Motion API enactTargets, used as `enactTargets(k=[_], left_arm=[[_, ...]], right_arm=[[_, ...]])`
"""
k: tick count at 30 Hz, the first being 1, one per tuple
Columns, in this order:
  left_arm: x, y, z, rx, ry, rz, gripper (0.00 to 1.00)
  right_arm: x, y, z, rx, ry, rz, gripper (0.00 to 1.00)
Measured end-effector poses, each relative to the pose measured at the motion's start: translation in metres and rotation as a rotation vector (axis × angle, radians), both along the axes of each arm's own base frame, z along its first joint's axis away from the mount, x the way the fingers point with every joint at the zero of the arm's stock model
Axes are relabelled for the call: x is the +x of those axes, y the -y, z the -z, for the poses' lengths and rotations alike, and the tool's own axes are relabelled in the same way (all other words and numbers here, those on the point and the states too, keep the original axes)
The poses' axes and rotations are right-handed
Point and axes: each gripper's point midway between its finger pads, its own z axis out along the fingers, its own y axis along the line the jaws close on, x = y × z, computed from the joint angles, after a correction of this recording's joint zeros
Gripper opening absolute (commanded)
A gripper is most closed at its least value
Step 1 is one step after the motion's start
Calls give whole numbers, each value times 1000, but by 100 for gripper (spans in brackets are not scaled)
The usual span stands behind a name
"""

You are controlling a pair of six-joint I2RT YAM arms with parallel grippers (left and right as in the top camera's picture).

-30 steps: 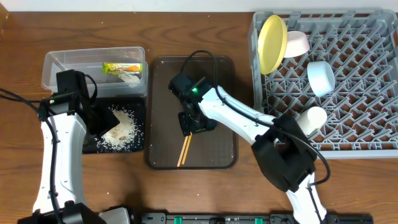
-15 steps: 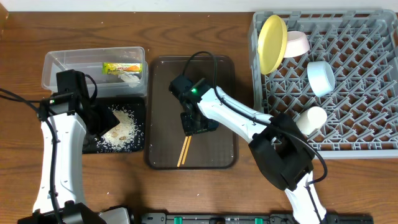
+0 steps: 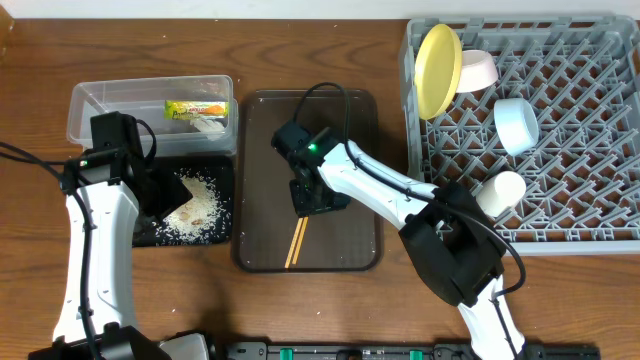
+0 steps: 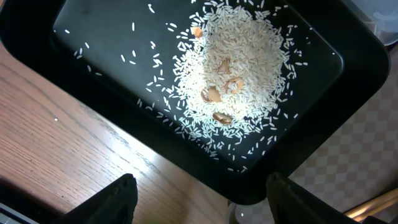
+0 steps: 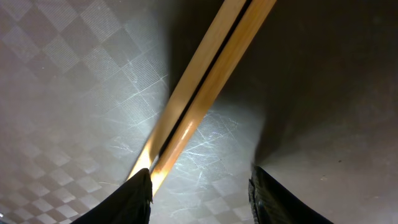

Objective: Sort waste into correct bins and load items into the dishwasher rack
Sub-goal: 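Reach the right gripper to the chopsticks and grasp one, then carry the chopstick to the rack's left edge and release it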

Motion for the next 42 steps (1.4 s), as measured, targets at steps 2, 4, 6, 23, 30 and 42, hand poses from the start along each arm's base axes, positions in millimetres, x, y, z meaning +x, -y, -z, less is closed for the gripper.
enactTargets(k=[2, 4, 6, 23, 30, 42], left_arm=[[0, 0, 0, 0, 0, 0, 70], [0, 0, 0, 0, 0, 0, 69], [0, 0, 0, 0, 0, 0, 70], [0, 0, 0, 0, 0, 0, 69], [0, 0, 0, 0, 0, 0, 69], [0, 0, 0, 0, 0, 0, 69]], right_arm=[[0, 1, 1, -7, 6, 2, 49], [0, 2, 5, -20, 15, 9, 49], [-1, 2, 8, -18, 16, 14, 48], [-11, 17, 12, -84, 3, 32, 30], [-1, 29, 12, -91, -5, 71, 7], [7, 52, 12, -109, -40, 86, 1]])
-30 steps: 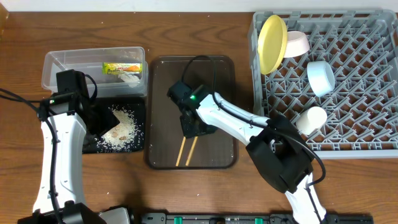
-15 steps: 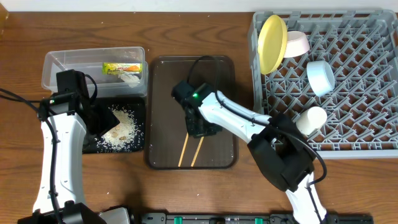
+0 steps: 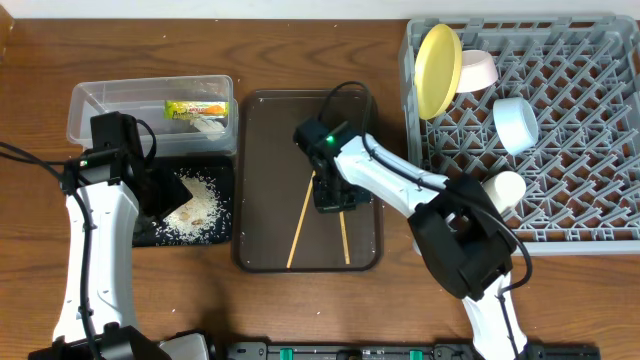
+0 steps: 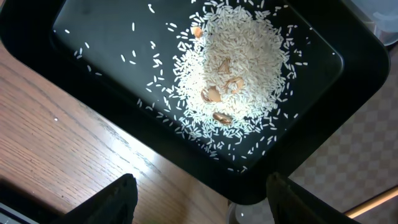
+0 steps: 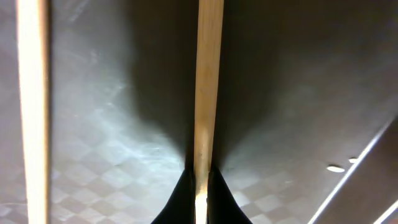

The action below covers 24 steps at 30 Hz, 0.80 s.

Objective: Sort waste into correct bins and load items into the dishwasher rack
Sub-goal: 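Carry the chopstick to the rack's left edge and release it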

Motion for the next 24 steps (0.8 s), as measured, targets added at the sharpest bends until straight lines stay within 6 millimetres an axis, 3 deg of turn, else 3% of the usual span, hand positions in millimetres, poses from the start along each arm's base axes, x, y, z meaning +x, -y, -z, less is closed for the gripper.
enactTargets(k=[4, 7, 11, 13, 17, 19, 24], left_arm=[[0, 0, 0, 0, 0, 0, 69], [0, 0, 0, 0, 0, 0, 70], [0, 0, 0, 0, 0, 0, 70], [0, 0, 0, 0, 0, 0, 69], [0, 0, 0, 0, 0, 0, 70], [0, 0, 0, 0, 0, 0, 70], [0, 0, 0, 0, 0, 0, 69]], right_arm=[[5, 13, -3, -7, -10, -35, 1], [17, 25, -18, 15, 15, -39, 1], [43, 45, -69, 87, 130, -25, 1], [54, 63, -105, 123, 206, -7, 1], [65, 101, -149, 144, 294, 38, 1], [67, 122, -155, 130, 295, 60, 1], [64, 161, -144, 80, 227, 87, 2]])
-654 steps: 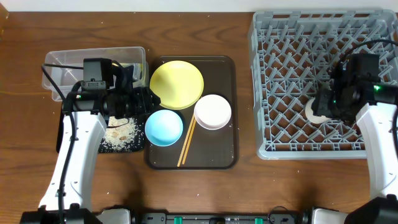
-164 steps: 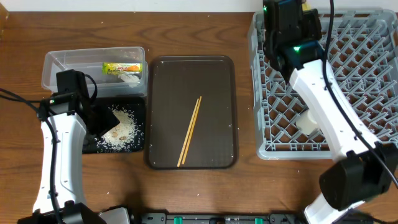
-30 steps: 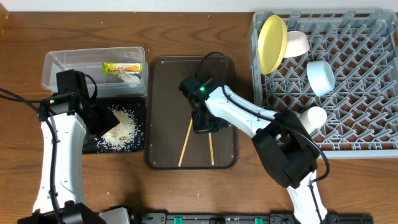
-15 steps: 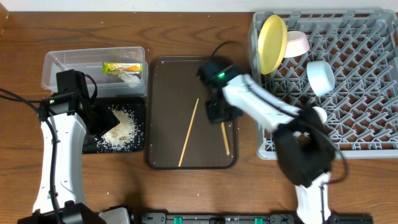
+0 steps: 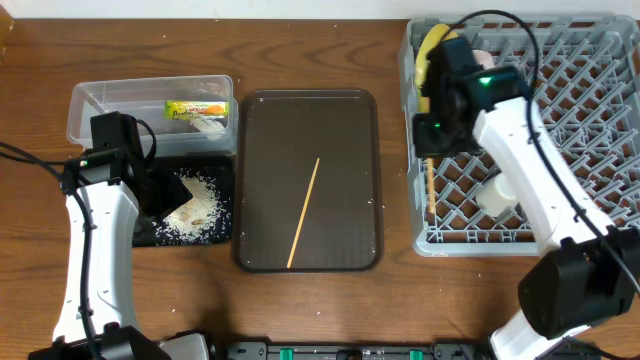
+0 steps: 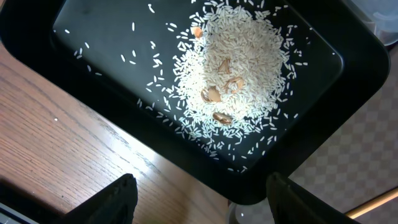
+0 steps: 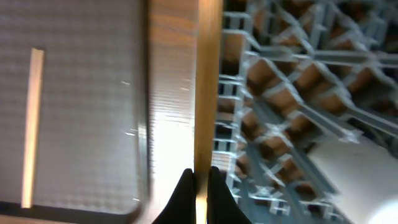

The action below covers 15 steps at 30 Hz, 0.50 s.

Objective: Sort waste into correct bins and load items into the dishwasher rack
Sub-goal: 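Carry the chopstick to the rack's left edge and release it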

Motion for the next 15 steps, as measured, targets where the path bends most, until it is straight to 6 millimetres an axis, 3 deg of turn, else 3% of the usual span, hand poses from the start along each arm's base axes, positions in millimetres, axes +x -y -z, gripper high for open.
enactTargets(k=[3, 10, 11, 14, 15], left_arm=[[0, 0, 0, 0, 0, 0, 69], [0, 0, 0, 0, 0, 0, 70], [0, 0, 0, 0, 0, 0, 69], [0, 0, 0, 0, 0, 0, 69], [0, 0, 0, 0, 0, 0, 69]], right_arm=[[-4, 11, 9, -18, -29, -6, 1], [-9, 14, 41, -28, -51, -31, 1], [-9, 14, 45, -29, -52, -31, 5], [-6, 13, 51, -27, -42, -33, 34], [-4, 13, 52, -26, -36, -37, 38]])
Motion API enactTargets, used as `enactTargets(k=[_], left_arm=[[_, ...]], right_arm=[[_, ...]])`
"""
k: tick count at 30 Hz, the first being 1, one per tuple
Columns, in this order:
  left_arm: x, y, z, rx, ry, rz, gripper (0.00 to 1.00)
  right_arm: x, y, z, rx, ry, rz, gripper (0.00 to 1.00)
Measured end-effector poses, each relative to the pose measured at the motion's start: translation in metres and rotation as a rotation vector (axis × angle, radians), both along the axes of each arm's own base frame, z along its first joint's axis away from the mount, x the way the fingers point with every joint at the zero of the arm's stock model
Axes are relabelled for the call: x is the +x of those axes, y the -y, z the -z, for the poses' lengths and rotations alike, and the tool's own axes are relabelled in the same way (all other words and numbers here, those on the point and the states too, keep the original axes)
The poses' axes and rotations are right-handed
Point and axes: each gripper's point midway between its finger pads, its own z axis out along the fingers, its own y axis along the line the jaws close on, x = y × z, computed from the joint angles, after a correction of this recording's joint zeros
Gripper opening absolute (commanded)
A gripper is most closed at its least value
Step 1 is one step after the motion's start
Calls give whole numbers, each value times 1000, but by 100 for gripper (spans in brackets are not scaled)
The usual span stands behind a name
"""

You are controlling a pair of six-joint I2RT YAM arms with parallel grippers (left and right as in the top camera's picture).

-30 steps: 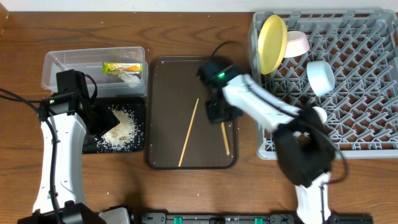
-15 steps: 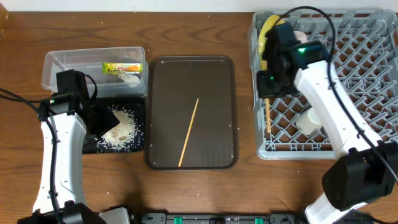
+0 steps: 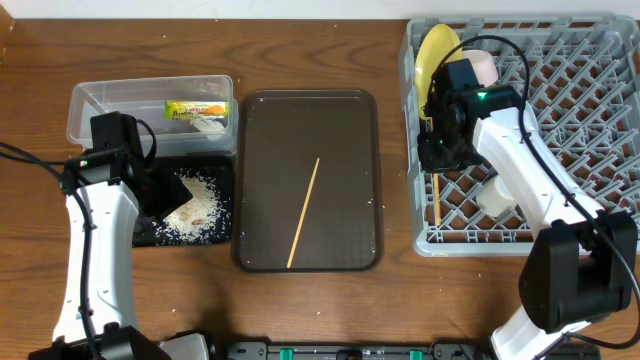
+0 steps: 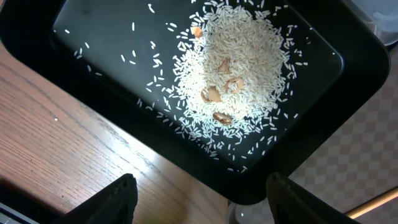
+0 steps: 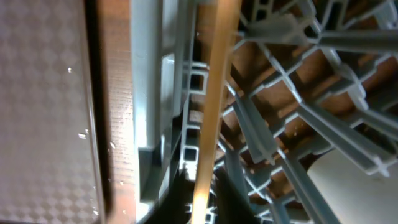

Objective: Sort waste into correct bins and load items into the dishwasher rack
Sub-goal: 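Carry the chopstick to the rack's left edge and release it, then return the right gripper to the tray and grasp the second chopstick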

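Observation:
My right gripper (image 3: 437, 165) sits low at the left edge of the grey dishwasher rack (image 3: 585, 140). It is shut on a wooden chopstick (image 3: 436, 200), which reaches toward the rack's front. In the right wrist view this chopstick (image 5: 214, 93) runs slightly tilted between the black fingers of the gripper (image 5: 202, 177), over the rack's grid. A second chopstick (image 3: 305, 212) lies slanted on the brown tray (image 3: 242, 180). My left gripper (image 3: 152, 192) hangs open over the black tray (image 3: 150, 236), with rice and shell bits (image 4: 239, 68) below the gripper (image 4: 199, 193).
A clear bin (image 3: 100, 105) holding a wrapper (image 3: 195, 110) stands behind the black tray. In the rack are a yellow plate (image 3: 438, 70), a pink bowl (image 3: 480, 70), a white bowl (image 3: 517, 125) and a white cup (image 3: 500, 192).
My right gripper has come down from above the rack's left edge into the rack, and the chopstick now tilts between its fingers over the grid. The left arm has not moved.
My right gripper stood open over two chopsticks lying together on the brown tray. Then it was shut on one, the other lying apart. Then it held that chopstick above the rack's left edge, and now low inside the rack. The left gripper stayed open over the rice.

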Motion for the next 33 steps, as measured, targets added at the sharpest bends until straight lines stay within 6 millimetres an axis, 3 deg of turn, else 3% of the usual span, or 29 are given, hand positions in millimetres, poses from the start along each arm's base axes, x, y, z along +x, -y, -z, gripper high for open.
enactTargets(k=[7, 12, 17, 21, 24, 27, 33], left_arm=[[0, 0, 0, 0, 0, 0, 69], [0, 0, 0, 0, 0, 0, 70], [0, 0, 0, 0, 0, 0, 69], [0, 0, 0, 0, 0, 0, 69], [0, 0, 0, 0, 0, 0, 69], [0, 0, 0, 0, 0, 0, 69], [0, 0, 0, 0, 0, 0, 69]], right_arm=[[0, 0, -4, -1, 0, -11, 40], [21, -9, -29, 25, 90, -20, 39], [45, -56, -70, 138, 275, -102, 38], [43, -103, -85, 216, 341, -185, 45], [32, -140, -83, 258, 338, -234, 47], [19, -171, -67, 279, 294, -258, 47], [-14, -215, -2, 245, 123, -275, 49]])
